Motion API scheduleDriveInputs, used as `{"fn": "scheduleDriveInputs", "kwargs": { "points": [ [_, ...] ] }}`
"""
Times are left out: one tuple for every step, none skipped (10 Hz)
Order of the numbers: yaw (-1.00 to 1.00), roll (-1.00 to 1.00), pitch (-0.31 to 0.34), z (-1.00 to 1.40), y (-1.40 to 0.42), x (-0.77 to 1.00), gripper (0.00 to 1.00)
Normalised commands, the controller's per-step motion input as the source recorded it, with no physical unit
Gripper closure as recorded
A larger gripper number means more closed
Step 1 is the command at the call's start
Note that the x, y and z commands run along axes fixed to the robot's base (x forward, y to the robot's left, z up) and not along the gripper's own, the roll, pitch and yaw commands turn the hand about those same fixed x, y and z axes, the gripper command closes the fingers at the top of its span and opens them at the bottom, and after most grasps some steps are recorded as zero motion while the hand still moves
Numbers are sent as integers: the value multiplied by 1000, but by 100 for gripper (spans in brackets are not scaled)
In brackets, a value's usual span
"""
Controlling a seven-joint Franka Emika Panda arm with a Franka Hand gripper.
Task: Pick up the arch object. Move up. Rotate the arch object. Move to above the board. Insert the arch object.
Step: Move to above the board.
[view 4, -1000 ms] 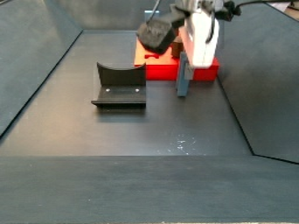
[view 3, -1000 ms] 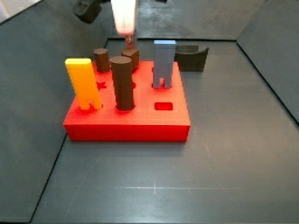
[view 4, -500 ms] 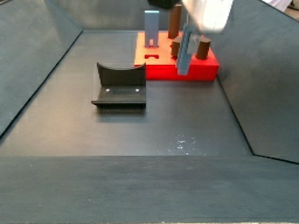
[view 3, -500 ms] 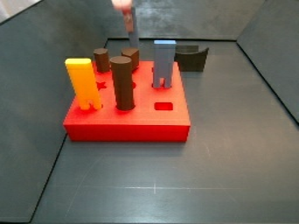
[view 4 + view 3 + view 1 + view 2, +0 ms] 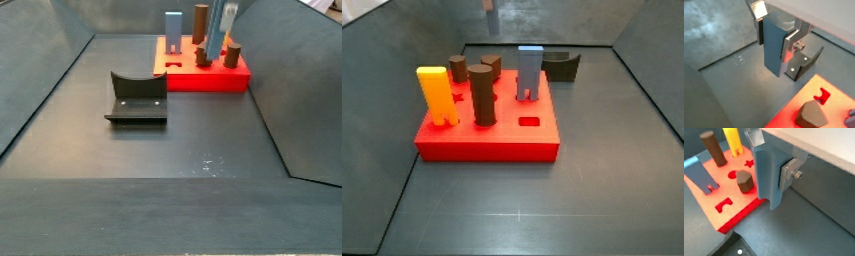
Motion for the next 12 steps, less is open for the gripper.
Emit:
{"fn": "scheduleDriveInputs", "kwargs": {
  "points": [
    [28, 44, 102, 1000, -45, 0, 100],
    [30, 35, 104, 1000, -44, 1, 100],
    [30, 31, 103, 1000, -43, 3, 100],
    [25, 24, 101, 1000, -41, 5, 100],
    [23, 18, 96, 1000, -40, 7, 100],
    [24, 11, 97, 1000, -39, 9, 100],
    [24, 7, 98, 1000, -38, 10, 100],
    [23, 1, 97, 1000, -37, 12, 100],
    [23, -5, 95, 1000, -38, 13, 100],
    [22, -9, 94, 1000, -38, 14, 100],
    [22, -13, 97, 952, -34, 14, 100],
    [22, -17, 95, 792, -26, 12, 100]
  ]
}}
